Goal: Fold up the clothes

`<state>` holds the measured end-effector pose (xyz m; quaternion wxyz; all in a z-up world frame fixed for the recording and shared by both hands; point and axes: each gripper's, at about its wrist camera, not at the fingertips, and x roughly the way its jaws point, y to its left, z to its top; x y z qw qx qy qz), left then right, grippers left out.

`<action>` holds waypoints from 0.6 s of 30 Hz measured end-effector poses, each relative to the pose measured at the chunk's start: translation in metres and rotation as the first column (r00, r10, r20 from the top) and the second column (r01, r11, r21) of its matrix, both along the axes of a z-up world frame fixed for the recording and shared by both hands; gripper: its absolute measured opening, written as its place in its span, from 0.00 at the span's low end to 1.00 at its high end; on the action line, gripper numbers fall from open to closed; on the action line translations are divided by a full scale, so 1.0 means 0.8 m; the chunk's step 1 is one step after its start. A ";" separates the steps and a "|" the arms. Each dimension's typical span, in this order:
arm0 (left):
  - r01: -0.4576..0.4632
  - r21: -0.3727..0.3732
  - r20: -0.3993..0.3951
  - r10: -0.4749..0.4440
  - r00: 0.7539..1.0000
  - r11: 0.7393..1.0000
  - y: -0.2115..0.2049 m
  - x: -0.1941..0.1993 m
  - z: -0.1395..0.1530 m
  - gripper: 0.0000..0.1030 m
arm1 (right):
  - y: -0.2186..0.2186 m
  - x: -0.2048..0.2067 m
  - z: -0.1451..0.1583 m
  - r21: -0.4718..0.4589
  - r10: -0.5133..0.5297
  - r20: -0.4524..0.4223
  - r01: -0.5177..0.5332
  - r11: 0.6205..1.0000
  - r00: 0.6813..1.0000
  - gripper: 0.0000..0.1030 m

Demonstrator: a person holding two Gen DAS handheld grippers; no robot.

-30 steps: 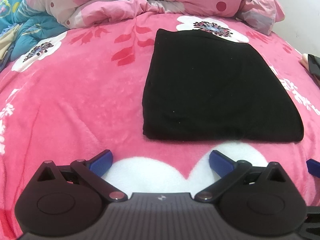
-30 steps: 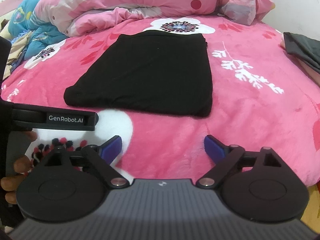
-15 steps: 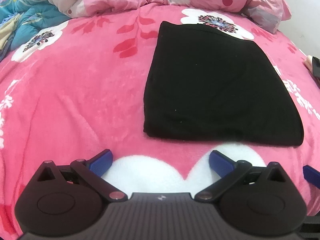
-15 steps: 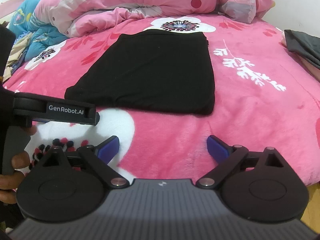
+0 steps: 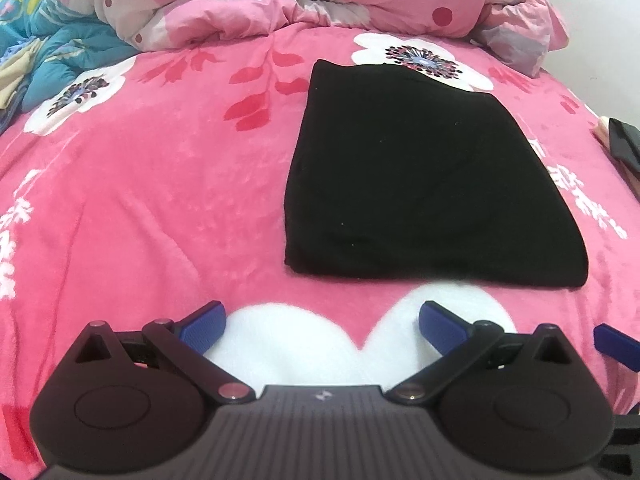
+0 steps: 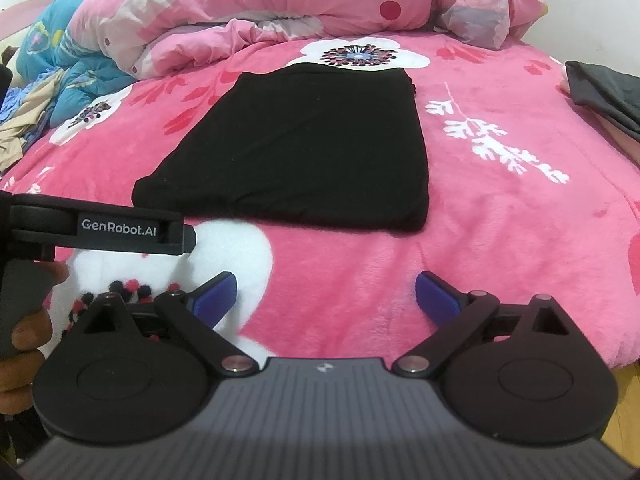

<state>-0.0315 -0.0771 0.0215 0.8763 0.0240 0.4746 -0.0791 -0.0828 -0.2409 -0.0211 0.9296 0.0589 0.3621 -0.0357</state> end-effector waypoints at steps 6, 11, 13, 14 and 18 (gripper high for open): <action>-0.007 -0.004 0.014 0.007 1.000 1.000 0.000 -0.004 0.007 1.00 | 0.001 -0.002 0.004 0.001 0.000 0.004 0.000 1.000 1.000 0.94; -0.020 -0.002 0.026 0.020 0.999 1.000 0.003 -0.008 0.012 1.00 | 0.004 -0.004 0.006 0.002 0.003 0.008 -0.003 1.000 1.000 0.94; -0.026 -0.001 0.037 0.026 0.999 1.000 0.005 -0.010 0.016 1.00 | 0.006 -0.006 0.007 0.001 0.006 0.010 -0.006 1.000 1.000 0.94; -0.027 0.001 0.044 0.027 0.999 1.000 0.005 -0.010 0.017 1.00 | 0.006 -0.006 0.008 0.001 0.006 0.011 -0.006 1.000 1.000 0.94; -0.034 0.007 0.070 0.033 0.997 0.999 0.007 -0.013 0.024 1.00 | 0.007 -0.007 0.009 0.003 0.007 0.014 -0.007 1.000 1.000 0.94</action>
